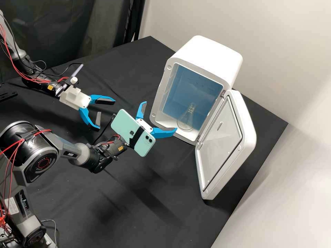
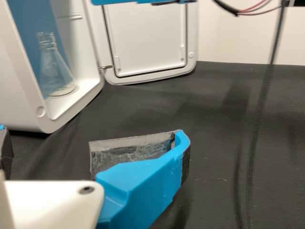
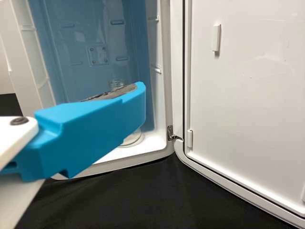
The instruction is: Take the flask out of the incubator
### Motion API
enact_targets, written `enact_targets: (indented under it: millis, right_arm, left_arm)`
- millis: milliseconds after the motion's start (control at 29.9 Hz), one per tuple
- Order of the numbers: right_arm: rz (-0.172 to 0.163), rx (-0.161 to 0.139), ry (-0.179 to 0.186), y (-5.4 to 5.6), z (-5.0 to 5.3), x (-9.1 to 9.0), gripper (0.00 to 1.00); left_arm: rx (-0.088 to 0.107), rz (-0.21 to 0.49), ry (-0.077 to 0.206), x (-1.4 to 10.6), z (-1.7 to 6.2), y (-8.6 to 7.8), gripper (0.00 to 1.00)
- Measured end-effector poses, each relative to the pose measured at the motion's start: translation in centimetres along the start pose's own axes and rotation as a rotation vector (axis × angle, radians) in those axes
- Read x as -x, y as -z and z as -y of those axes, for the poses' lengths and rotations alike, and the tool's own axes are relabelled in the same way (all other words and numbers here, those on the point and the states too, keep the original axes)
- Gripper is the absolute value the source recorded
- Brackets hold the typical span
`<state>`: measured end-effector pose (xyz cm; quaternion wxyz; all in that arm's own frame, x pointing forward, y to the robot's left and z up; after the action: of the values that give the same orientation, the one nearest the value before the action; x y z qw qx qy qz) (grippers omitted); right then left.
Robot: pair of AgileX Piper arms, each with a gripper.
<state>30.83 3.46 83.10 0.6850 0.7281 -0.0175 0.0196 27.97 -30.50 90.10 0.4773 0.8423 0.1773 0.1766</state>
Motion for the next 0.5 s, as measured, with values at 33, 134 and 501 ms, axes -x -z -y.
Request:
enact_targets:
  millis: [33,134,501]
  right_arm:
    - [0.0,0.0,0.0,0.0,0.0,0.0,1.0]
    - [0.0,0.0,0.0,0.0,0.0,0.0,1.0]
    - [0.0,0.0,0.0,0.0,0.0,0.0,1.0]
  left_arm:
    - [-0.001,-0.004,-0.001,0.0,-0.03,0.2,1.0]
    - [-0.013,-0.001,-0.004,0.1,-0.21,0.4,1.0]
    - [-0.037,0.028,-0.068,1.0,-2.36,0.4,1.0]
